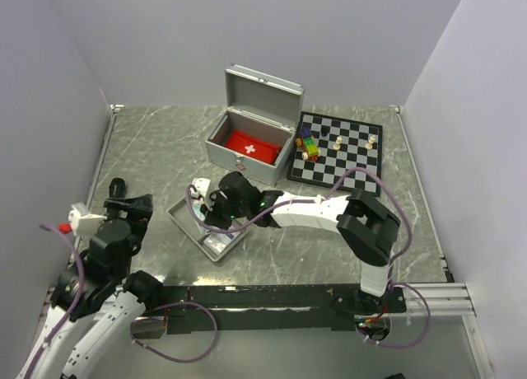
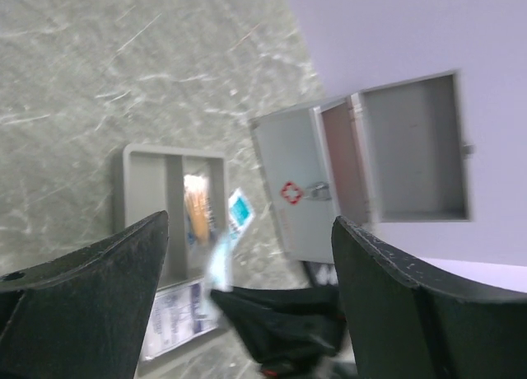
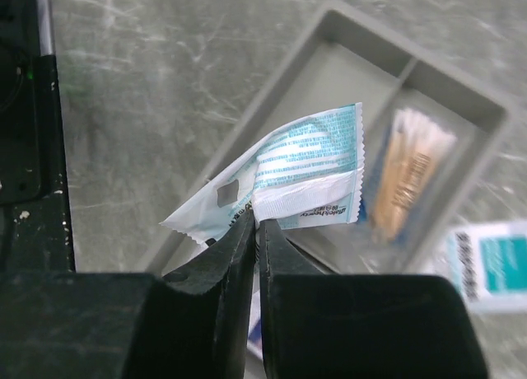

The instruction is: Organize the medicine kit

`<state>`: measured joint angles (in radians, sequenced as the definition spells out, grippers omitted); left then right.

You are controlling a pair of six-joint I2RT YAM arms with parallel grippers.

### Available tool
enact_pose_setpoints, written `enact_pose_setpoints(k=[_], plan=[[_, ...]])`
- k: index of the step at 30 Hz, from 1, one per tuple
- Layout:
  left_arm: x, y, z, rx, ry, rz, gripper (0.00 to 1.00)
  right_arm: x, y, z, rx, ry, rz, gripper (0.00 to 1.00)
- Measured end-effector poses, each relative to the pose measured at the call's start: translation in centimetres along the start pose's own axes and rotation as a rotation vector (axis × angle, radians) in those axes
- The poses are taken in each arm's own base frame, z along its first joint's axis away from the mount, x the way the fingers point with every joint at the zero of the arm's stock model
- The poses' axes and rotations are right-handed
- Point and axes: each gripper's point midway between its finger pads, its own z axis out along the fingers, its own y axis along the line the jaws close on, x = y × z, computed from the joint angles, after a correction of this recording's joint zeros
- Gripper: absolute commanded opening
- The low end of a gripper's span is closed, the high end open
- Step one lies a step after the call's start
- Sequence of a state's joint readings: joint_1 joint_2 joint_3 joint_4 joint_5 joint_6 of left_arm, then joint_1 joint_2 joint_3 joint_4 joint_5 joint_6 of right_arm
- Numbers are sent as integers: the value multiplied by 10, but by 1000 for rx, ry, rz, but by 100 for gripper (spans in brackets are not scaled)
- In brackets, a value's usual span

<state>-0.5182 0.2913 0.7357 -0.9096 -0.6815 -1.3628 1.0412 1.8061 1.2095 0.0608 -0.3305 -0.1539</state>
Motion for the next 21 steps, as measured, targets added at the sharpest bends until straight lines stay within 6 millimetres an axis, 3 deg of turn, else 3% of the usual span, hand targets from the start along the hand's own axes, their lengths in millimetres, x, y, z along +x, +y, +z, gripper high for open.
enact_pose_setpoints(k=[6,10,16,19,21], plan=[[-16,-2,-11,57,-45,-47,85,20,14,34,-118,29,-9,11],[-18,1,-11,44,-54,-39,84,16,11,53,-126,30,-18,12],[-19,3,-11,35,-59,-33,85,-6,-1,72,-75,28,-37,48],[-18,4,-10,27,-58,-27,85,-6,-7,72,-29,38,-26,58],[-17,5,-9,19,-56,-20,85,-2,-12,72,4,47,-18,59]])
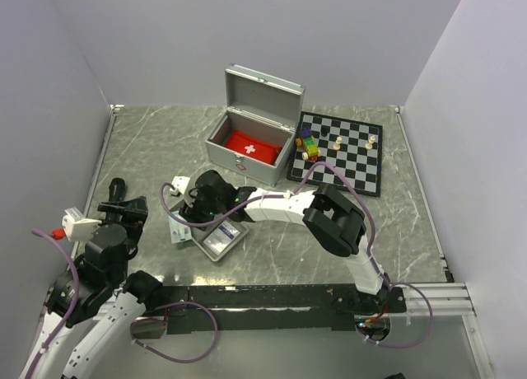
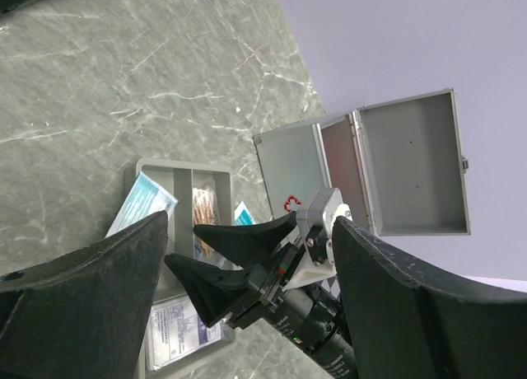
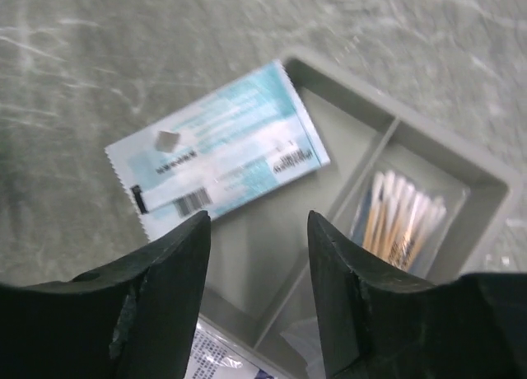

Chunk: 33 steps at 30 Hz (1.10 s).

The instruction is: Organize the medicine kit

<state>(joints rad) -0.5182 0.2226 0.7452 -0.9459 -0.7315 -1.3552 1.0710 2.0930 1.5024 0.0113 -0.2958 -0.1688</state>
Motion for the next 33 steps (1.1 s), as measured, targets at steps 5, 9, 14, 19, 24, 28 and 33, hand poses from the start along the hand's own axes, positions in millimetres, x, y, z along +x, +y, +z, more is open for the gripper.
enact_pose_setpoints(k=[5,9,14,19,24,28,33], plan=[[2,1,1,-9,3,9,85,15,-6,-2,50,32,34,57],[2,0,2,-8,3,7,85,13,-1,-6,44,23,67,57],[2,0,2,-9,3,8,85,-5,12,-9,25,-39,95,56],[2,0,2,-8,4,8,85,-11,27,-8,-27,-56,141,53],[2,0,2,-8,6,8,85,-20,32,0,-74,-69,190,46],[3,0,2,-10,8,10,85,-15,34,5,-117,-53,240,42],[4,0,3,-11,12,12,85,4,25,11,-161,-18,334,41]])
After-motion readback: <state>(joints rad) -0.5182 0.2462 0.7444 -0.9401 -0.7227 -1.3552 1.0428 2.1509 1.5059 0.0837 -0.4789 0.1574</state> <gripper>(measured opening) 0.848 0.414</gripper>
